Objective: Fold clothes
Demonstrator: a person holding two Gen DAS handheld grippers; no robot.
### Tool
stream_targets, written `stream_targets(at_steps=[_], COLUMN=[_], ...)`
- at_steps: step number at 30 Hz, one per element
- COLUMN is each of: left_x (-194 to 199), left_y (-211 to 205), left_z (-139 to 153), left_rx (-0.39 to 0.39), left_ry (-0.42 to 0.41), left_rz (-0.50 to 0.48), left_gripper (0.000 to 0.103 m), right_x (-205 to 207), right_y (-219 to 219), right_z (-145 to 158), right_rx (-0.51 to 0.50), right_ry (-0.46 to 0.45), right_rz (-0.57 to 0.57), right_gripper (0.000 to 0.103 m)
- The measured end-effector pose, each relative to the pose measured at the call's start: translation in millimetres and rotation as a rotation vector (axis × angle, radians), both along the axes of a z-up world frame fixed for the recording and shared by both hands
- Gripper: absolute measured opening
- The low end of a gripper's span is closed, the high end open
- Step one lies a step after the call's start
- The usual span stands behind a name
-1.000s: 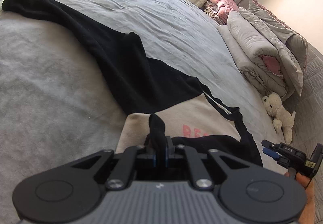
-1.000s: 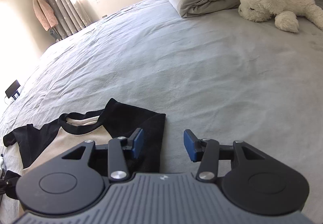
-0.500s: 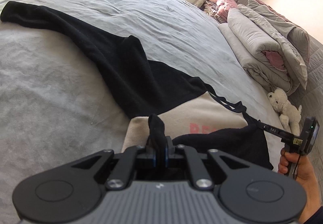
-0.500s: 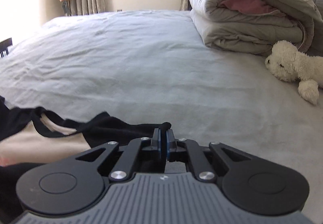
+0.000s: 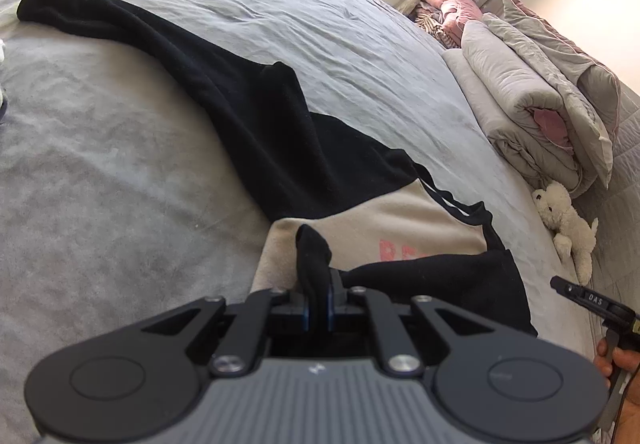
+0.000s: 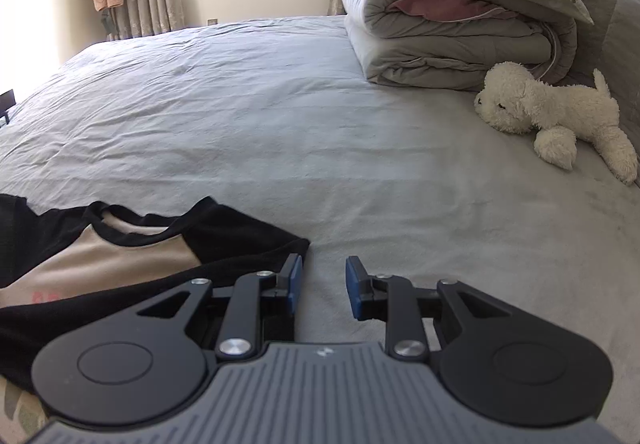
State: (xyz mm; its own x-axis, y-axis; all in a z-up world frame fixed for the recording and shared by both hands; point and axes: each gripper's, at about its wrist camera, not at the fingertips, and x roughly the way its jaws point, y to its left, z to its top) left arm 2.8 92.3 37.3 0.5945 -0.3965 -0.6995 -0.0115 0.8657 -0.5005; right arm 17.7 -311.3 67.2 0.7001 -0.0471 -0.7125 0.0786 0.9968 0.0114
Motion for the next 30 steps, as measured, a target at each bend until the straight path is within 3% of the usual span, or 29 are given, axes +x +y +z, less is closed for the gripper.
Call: stream_targets(at_steps=[4, 5, 7, 10, 12, 17, 22, 25, 30], left_x=[-5, -6, -8, -10, -11, -9, -2, -3, -1], left_y=[3, 3, 7, 11, 12, 12, 17, 15, 15], left_z=[-1, -1, -1, -3, -5, -5, -8, -8, -7], left_rx=[-0.003, -0.003, -0.004, -0.014, -0.017, -0.027, -0.070, -0.065, -0.081], left_ry=[0.006, 0.007, 0.003, 0.001, 0.011, 0.005, 0.030, 0.033, 0.051], left_rz=[0.005, 0.006, 0.006, -0.009, -0.020, -0.020, 0.006, 0.002, 0.009], left_gripper=[0.007, 0.007, 0.007, 0.008, 0.008, 0.010, 0.011, 0.011, 0.011], right_x=[-2, -2, -1, -6, -13, -32, -44, -59, -70], right_y=[16, 12, 5, 22, 45, 103, 153, 184, 224], right_z=[-41, -45, -44, -36, -27, -9, -20, -32, -44], right_rx=[-0.049, -0.029, 0.020, -0.095, -0.143, -0.068, -0.051, -0.112, -0.178], right_ry=[0.176, 0.175, 0.163, 0.130, 0.075, -0.024, -0.036, -0.079, -0.167], right_rz=[0.053, 0.049, 0.024, 0.029, 0.102, 0.310, 0.507, 0.642, 0.762], right_gripper=[0.026, 0.026, 0.026, 0.026, 0.026, 0.026, 0.026, 0.027, 0.031])
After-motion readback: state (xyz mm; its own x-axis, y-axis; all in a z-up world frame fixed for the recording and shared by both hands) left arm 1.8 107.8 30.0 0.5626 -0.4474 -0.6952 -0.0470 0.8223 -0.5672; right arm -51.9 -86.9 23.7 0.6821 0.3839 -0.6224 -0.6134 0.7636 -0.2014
